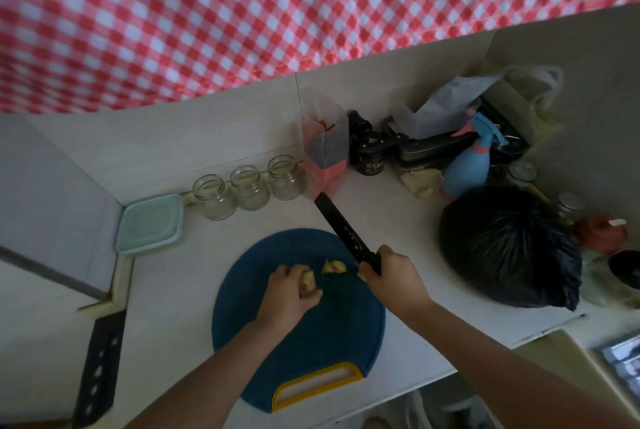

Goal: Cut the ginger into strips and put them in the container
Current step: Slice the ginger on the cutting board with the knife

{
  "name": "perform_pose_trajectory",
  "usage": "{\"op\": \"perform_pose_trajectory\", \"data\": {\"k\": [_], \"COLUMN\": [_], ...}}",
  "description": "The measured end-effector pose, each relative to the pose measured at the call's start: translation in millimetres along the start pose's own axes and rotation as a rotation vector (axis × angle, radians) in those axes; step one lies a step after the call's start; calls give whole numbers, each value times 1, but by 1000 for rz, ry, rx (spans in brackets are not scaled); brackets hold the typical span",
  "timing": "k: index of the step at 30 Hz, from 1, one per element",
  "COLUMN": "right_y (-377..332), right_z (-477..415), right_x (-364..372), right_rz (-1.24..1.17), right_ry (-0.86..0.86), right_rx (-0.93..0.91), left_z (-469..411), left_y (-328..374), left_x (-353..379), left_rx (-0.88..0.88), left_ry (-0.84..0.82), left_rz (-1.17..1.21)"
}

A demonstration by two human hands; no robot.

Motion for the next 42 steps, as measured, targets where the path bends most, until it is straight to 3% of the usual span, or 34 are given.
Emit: {"op": "perform_pose_trajectory", "data": {"k": [4, 8, 15, 21, 26, 35, 42], "right_y": [-11, -20, -22, -16, -8, -18, -16], "right_z": [23, 40, 49, 48, 50, 77, 83], "right_x": [19, 53, 75, 84, 80, 71, 69], "right_rz": [96, 209, 289, 257, 47, 354, 297], "right_ry": [-86, -215, -251, -328, -235, -196, -241], "right_rx": [-75, -183, -193, -227, -216, -276, -241], "left_z": [15, 46, 67, 73, 74, 79, 81], "left_y": [-6, -12, -9, -4, -12, -12, -11], "left_x": [2, 2, -3, 0, 5, 4, 4], "left_rx": [-15, 110, 214, 281, 305, 338, 334], "left_ry": [-57, -85, 115, 156, 166, 259, 249], "left_rz": [125, 108, 66, 139, 100, 114, 131]}}
Point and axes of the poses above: each hand's wrist, its own z-axis away from the middle knuckle, its own x-axis out of the palm, y = z × x, the point moved 7 cm from there along -z, towards the middle knuckle, and after that the axes turned 1 degree about x, right-handed, at the moved point
